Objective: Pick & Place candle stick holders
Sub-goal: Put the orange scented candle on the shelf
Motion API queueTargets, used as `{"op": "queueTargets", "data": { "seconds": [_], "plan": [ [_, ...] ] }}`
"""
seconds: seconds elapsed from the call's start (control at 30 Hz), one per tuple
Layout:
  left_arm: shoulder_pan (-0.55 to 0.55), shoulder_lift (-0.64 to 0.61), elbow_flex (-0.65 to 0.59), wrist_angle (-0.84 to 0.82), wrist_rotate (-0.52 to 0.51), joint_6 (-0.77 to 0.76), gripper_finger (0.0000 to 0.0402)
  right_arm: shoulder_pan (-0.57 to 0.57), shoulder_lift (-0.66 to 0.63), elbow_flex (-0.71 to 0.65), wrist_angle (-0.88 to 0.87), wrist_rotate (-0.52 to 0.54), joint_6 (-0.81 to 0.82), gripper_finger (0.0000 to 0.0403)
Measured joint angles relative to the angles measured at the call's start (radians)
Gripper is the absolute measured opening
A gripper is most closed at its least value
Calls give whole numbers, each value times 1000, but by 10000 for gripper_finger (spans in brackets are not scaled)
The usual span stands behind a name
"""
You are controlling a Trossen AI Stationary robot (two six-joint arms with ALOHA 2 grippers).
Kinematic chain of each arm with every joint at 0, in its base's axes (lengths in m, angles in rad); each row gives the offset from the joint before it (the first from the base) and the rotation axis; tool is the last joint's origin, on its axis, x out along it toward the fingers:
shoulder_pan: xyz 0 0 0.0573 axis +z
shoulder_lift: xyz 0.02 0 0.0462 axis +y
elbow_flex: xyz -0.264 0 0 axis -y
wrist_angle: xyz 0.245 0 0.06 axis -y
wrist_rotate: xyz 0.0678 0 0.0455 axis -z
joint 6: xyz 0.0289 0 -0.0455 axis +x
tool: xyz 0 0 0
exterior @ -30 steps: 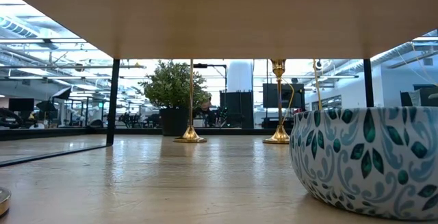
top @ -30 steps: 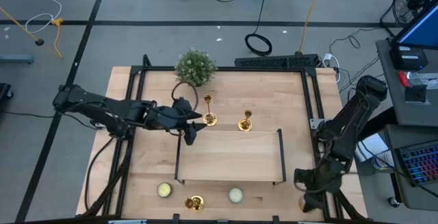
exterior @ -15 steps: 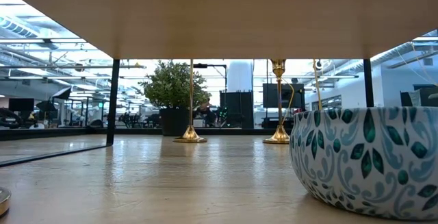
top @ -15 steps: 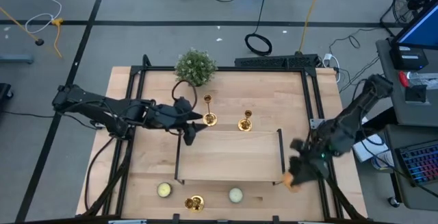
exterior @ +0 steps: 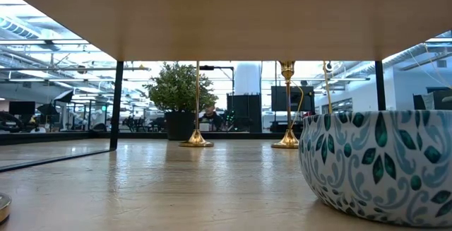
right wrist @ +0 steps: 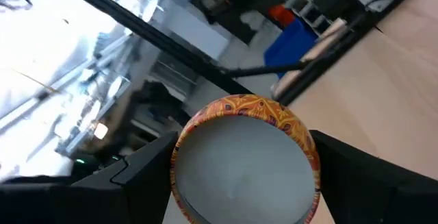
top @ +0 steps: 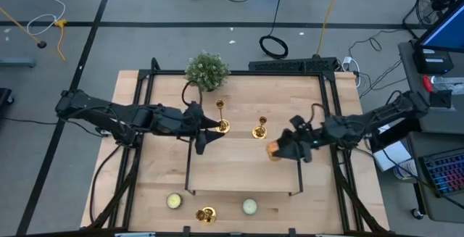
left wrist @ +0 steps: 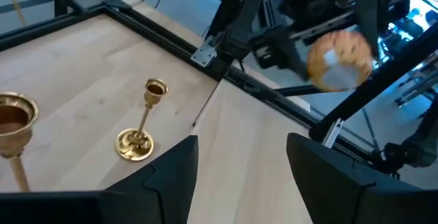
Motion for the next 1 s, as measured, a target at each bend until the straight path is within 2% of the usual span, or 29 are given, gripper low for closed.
{"op": "queueTargets", "data": {
  "seconds": [0.1,0.2,0.37,0.47,0.57,0.87,1.0],
  "plan": [
    [-10,-2,0,7,0,-1,230,-36,77,55,-16,-81,-33,295],
    [-24,-9,0,3,0,-4,230,-57,164,157,-108,-175,-86,295],
    [-39,-22,1,1,-1,-19,230,-64,313,406,-477,-253,-257,295],
    [-49,-29,1,5,-6,-25,230,-64,395,548,-731,-246,-350,295],
    [-64,-33,1,4,-6,-28,230,-64,457,630,-900,-199,-405,295],
    [-95,-33,1,4,-32,-37,230,-36,529,656,-1071,-173,-409,295],
    [-95,-33,1,4,-33,-37,230,-16,529,656,-1123,-121,-391,295]
  ]
}}
